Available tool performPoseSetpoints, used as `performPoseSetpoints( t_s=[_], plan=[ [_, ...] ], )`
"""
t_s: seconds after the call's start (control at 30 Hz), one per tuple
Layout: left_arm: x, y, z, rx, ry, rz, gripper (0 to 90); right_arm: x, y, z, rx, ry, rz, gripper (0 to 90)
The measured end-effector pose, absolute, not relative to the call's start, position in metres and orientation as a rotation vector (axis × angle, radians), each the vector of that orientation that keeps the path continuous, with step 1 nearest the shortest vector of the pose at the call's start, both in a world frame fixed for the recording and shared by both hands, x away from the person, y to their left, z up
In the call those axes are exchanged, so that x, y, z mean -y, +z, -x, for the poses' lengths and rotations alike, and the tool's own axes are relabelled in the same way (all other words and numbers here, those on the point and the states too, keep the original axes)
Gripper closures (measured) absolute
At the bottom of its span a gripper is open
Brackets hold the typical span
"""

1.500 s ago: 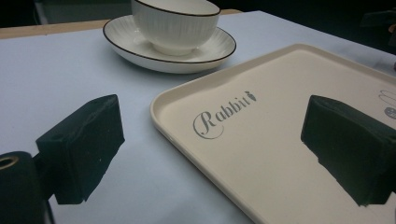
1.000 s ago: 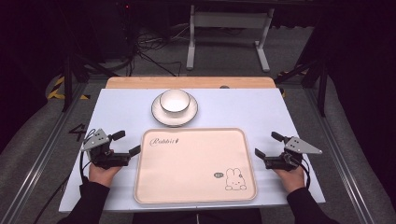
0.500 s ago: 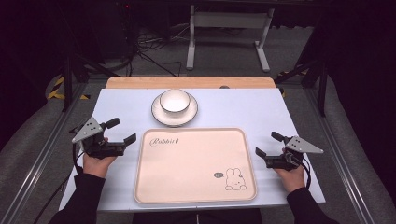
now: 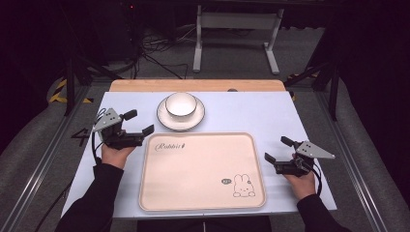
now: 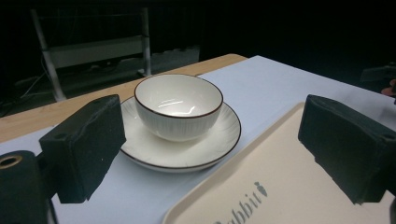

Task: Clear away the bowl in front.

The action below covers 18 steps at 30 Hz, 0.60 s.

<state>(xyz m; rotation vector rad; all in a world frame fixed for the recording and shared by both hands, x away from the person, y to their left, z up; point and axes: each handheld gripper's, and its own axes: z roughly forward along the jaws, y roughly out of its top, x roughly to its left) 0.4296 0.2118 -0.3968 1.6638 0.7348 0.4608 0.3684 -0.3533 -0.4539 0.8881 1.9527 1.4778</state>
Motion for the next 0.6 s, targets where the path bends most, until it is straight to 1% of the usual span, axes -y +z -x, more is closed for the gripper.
performPoseSetpoints(
  t_s=[0.27, 0.6],
  plan=[
    [-0.194, -0.391, -0.450, -0.738, 0.425, -1.663, 6.6, 0.354, -0.454, -0.368, -1.952, 1.485, -0.885, 3.7],
    [-0.189, -0.391, -0.467, -0.765, 0.389, -1.655, 6.1, 0.354, -0.454, -0.368, -1.953, 1.490, -0.884, 3.9]
  ],
)
